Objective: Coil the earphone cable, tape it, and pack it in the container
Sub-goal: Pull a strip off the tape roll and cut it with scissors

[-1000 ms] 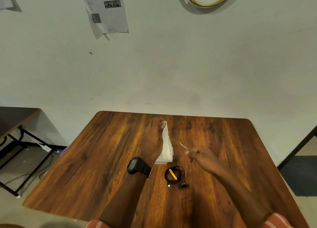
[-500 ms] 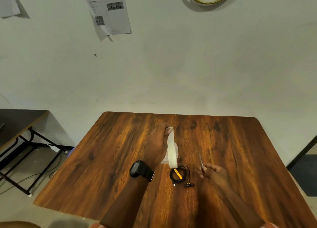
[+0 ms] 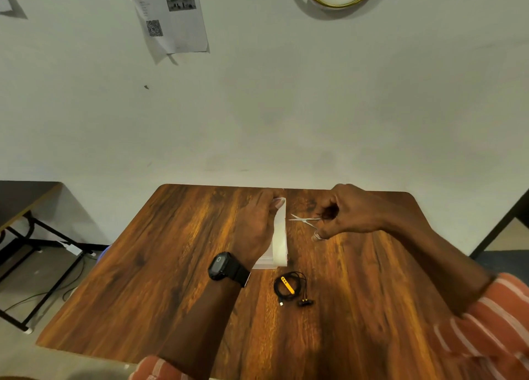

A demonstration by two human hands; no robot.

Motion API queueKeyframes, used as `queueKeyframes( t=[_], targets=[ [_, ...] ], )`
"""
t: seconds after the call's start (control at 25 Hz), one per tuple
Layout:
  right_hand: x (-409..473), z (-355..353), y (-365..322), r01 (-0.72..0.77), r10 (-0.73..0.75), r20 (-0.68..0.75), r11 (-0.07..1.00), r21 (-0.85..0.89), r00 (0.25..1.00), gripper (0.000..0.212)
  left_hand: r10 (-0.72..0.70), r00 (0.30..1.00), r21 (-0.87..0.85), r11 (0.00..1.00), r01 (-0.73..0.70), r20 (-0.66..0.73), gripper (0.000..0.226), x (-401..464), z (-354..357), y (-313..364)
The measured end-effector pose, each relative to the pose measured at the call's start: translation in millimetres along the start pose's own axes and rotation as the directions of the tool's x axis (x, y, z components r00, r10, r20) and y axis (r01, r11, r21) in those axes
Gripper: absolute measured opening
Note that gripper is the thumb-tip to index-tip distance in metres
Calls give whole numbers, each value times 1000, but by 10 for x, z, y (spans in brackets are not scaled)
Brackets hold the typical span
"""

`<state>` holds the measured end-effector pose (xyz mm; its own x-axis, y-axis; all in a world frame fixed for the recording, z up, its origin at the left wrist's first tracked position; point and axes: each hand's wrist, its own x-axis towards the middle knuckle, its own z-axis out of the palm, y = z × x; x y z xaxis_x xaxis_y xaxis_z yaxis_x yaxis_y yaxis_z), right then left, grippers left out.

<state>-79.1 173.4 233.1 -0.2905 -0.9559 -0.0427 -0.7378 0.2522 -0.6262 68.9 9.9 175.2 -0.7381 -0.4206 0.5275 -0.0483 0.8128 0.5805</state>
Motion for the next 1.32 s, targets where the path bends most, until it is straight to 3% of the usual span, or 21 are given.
queueKeyframes(
  t=[0.32,0.96,1.2,1.32],
  targets=[
    [159,-39,-82,-53,49,114,998,28,992,23,62,997,3,998,-62,-35,13,16,13,23],
    [228,-69,-153,-4,-3,147,999,48,989,10,80,994,-17,997,-81,-76,11,54,-5,-34],
    [124,161,193,-155,142,139,984,93,980,28,-4,996,-62,998,-2,-93,18,-2,60,-88],
    [-25,739,784,-397,396,62,918,0,916,28,-40,996,-22,999,38,-76,21,-118,110,-167]
  ],
)
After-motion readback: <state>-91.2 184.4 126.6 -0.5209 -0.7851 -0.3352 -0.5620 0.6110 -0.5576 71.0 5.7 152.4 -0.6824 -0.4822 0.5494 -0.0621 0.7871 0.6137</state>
